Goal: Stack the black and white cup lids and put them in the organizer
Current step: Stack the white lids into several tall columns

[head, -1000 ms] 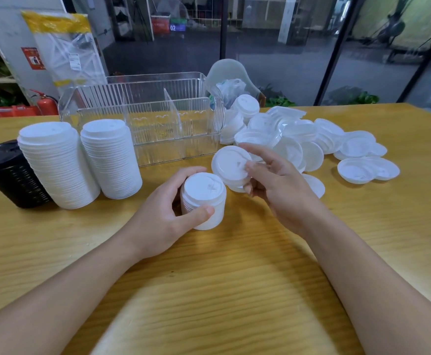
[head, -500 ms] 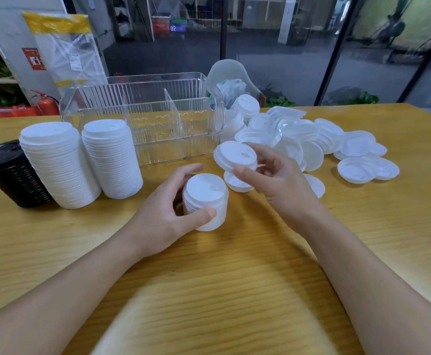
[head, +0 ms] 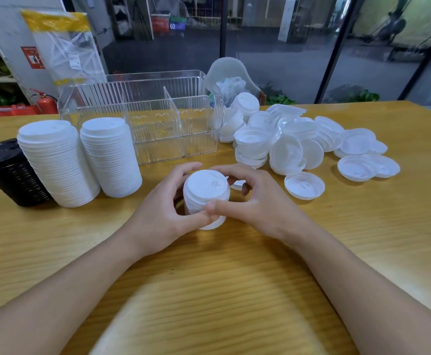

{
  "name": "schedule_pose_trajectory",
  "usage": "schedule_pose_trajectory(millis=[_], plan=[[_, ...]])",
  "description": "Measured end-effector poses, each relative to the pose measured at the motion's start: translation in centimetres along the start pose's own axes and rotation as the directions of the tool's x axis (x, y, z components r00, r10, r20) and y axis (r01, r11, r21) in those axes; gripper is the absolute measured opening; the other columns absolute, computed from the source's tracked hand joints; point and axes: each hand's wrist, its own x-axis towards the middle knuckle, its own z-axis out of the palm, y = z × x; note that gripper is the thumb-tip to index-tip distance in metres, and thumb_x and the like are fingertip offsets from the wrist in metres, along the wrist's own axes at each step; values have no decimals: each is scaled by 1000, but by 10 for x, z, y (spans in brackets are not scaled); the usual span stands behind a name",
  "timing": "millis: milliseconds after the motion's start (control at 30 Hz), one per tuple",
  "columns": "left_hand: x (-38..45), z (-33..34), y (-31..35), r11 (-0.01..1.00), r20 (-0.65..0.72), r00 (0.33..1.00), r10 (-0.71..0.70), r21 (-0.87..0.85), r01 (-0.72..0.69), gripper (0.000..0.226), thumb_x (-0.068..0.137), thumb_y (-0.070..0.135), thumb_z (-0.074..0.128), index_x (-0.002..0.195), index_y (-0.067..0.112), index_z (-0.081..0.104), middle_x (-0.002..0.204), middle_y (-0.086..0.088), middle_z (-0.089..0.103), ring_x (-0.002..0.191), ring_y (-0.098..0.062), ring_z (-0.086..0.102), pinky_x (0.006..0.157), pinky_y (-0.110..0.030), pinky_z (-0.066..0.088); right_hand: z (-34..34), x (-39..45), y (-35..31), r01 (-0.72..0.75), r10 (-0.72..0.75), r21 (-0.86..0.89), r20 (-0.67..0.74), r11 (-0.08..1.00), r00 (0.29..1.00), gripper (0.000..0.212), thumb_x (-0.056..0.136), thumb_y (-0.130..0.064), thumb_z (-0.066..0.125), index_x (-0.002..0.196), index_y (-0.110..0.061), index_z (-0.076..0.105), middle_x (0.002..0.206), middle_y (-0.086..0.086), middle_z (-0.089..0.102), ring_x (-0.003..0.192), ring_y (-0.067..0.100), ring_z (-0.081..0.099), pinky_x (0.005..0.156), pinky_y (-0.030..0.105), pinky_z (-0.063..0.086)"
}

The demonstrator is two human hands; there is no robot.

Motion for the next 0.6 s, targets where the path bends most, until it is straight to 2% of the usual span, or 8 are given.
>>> schedule_pose_trajectory(millis=[100, 233, 300, 400, 500, 600], plan=[[0, 0, 0, 1000, 0, 1000, 15, 7, -15, 90, 83, 49, 95, 158, 45, 45, 149, 18, 66, 142, -8, 60, 120, -46, 48, 0, 1, 3, -10, 10, -4, 3, 1000, 1000, 55, 82, -45, 92, 132, -42, 71, 130, -18, 71, 119, 11, 61, 89, 20, 38], [-1, 2, 2, 998, -6, 999, 36, 45, -36, 86, 84, 50, 94, 156, 44, 48, 147, 20, 66, 139, -6, 61, 117, -42, 50, -11, 3, 7, -70, 70, -25, 22, 997, 997, 68, 79, -57, 92, 141, -46, 64, 136, -18, 66, 122, 6, 60, 90, 22, 42], [0, 2, 2, 999, -16, 1000, 23, 42, -23, 86, 83, 40, 97, 155, 44, 49, 146, 18, 67, 137, -8, 63, 117, -44, 51, -21, 4, 10, -82, 81, -29, -49, 996, 996, 58, 81, -55, 90, 135, -44, 70, 131, -18, 69, 112, 6, 63, 88, 21, 43], [1, 0, -1, 998, -47, 999, 25, 50, -23, 85, 82, 41, 96, 154, 45, 50, 146, 18, 66, 137, -9, 63, 116, -46, 51, -27, 5, 19, -113, 85, -213, -137, 971, 987, 41, 86, -50, 88, 124, -40, 75, 120, -20, 69, 102, 3, 62, 83, 16, 45], [1, 0, -1, 999, -64, 998, 28, 38, -25, 83, 80, 49, 92, 152, 46, 52, 145, 18, 66, 137, -10, 63, 115, -48, 52, -23, 6, 26, -127, 95, -365, -106, 922, 990, 38, 91, -48, 84, 125, -35, 75, 122, -22, 63, 99, -3, 58, 84, 13, 44], [1, 0, 0, 999, -66, 997, 30, 44, -27, 82, 80, 52, 91, 151, 47, 51, 144, 20, 66, 137, -9, 63, 115, -47, 53, -21, 8, 32, -121, 94, -444, -84, 888, 992, 35, 92, -39, 85, 124, -31, 76, 123, -17, 63, 95, -11, 51, 90, 20, 40]])
